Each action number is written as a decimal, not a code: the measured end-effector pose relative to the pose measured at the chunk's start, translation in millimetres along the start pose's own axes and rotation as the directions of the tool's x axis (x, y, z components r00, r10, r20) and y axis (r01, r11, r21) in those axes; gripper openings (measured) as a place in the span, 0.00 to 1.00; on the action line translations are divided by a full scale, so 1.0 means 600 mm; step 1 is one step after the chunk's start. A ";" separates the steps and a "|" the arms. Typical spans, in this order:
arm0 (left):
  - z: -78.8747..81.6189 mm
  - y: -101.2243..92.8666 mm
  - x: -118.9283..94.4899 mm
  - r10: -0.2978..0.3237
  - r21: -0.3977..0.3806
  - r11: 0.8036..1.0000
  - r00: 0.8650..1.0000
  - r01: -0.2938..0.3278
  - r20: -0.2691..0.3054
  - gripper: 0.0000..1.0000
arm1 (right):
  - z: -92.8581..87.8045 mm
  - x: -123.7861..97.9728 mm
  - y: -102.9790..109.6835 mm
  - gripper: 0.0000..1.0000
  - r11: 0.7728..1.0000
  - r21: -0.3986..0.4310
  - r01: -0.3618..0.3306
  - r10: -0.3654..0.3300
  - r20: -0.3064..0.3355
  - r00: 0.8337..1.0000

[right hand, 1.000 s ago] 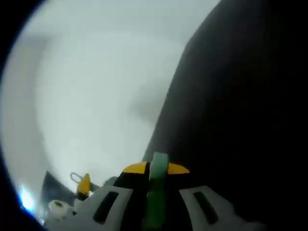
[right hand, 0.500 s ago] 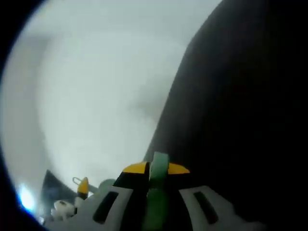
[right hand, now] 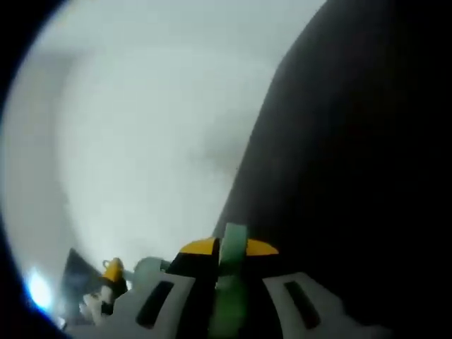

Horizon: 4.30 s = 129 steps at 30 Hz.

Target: Pick up the broom and sweep the trash on the tabletop into the dustpan.

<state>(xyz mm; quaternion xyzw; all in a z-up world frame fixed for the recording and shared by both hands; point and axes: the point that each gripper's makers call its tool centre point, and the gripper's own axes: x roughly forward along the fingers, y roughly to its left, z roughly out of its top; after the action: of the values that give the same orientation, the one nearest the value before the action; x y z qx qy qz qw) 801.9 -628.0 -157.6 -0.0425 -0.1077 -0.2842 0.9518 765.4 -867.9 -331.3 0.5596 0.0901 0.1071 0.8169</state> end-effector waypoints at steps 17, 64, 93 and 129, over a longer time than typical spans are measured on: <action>-0.109 -0.051 0.053 0.049 0.258 0.966 0.986 -0.007 -0.157 0.04 | -0.004 -0.003 0.004 0.14 1.000 -0.012 0.000 0.000 0.004 1.000; -0.029 0.022 -0.171 0.338 0.159 0.934 0.936 -0.320 -0.103 0.04 | 0.026 -0.015 0.017 0.12 0.999 0.007 -0.047 0.046 -0.287 0.957; -0.016 -0.237 0.043 -0.013 0.149 0.989 0.998 0.004 0.063 0.04 | 0.005 -0.029 -0.003 0.12 0.993 0.106 -0.050 0.072 -0.219 0.973; -0.022 -0.223 0.034 0.023 0.090 0.995 0.995 -0.032 0.101 0.04 | -0.001 -0.028 -0.009 0.13 0.997 0.073 0.026 -0.022 -0.056 0.998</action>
<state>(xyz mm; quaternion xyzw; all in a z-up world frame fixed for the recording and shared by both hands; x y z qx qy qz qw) 747.2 -752.0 -163.1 -0.0143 -0.1677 -0.2633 0.9499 749.8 -874.0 -336.0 0.5851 0.1232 0.1092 0.7940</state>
